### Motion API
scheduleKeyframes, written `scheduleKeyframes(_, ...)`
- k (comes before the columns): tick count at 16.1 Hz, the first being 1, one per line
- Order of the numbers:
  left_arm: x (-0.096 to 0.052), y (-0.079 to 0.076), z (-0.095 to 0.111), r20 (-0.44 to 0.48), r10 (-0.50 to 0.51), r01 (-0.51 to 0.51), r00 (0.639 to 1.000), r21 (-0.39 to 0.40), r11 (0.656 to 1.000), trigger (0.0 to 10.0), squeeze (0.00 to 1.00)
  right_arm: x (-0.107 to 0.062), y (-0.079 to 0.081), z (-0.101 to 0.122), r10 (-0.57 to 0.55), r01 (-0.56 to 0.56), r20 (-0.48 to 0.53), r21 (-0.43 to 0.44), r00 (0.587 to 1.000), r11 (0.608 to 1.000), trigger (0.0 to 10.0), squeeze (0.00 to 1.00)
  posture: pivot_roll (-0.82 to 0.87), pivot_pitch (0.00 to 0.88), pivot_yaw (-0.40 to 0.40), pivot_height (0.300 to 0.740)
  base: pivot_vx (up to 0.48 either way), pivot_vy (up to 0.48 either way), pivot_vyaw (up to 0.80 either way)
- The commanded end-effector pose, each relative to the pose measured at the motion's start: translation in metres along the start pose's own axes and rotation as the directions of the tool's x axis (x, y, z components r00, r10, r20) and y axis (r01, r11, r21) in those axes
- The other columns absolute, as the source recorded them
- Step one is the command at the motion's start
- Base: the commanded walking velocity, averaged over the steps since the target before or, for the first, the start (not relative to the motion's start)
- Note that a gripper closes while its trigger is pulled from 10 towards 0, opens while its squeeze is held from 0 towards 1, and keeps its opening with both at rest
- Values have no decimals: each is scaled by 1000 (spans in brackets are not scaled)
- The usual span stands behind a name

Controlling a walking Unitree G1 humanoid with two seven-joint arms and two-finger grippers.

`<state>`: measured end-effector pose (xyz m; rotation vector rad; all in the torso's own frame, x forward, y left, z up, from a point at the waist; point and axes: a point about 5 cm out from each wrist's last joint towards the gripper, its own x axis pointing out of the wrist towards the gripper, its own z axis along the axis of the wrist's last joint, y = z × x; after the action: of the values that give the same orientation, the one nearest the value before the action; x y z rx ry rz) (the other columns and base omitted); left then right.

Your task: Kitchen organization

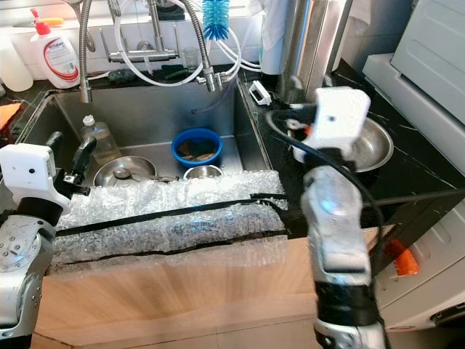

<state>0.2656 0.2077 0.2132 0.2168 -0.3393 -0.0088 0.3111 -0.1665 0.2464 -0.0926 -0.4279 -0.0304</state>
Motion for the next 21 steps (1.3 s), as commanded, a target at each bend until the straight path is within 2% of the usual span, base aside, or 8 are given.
scheduleKeyframes(1,0,1,2,16,-1,0,1000,15,1000,10000,0,-2,-8,5,-31,31,7,-9,999,999,10000,0,-73,51,37,740,0,0,0)
scheduleKeyframes(2,0,0,1,12,-7,7,1000,13,1000,10000,0,-6,-21,5,-71,71,-19,-31,997,997,10000,0,-76,48,36,740,0,0,0)
scheduleKeyframes(3,1,-2,0,11,-12,12,1000,11,1000,10000,0,-8,-35,1,-156,156,-75,-4,985,988,10000,1000,-82,35,30,740,0,0,0)
scheduleKeyframes(5,2,-3,0,10,-16,16,1000,6,1000,10000,0,-10,-47,-6,-218,223,-129,28,967,974,10000,1000,-83,32,29,740,0,0,0)
scheduleKeyframes(8,0,-7,-2,1,-33,33,999,6,999,10000,0,-20,-80,-26,-379,398,-269,18,885,917,10000,1000,-78,13,19,740,0,0,0)
scheduleKeyframes(14,0,-10,-3,0,-52,52,999,1,999,10000,0,-27,-90,-45,-436,511,-425,78,794,856,10000,1000,-75,4,18,740,0,0,0)
scheduleKeyframes(15,0,-10,-3,1,-53,53,999,1,999,10000,0,-27,-89,-49,-425,529,-461,118,779,841,10000,35,-75,8,15,740,0,0,0)
scheduleKeyframes(21,-1,-10,-3,-2,-48,48,999,0,999,10000,0,-17,-82,-54,-402,581,-521,239,753,778,10000,0,-70,23,10,740,0,0,0)
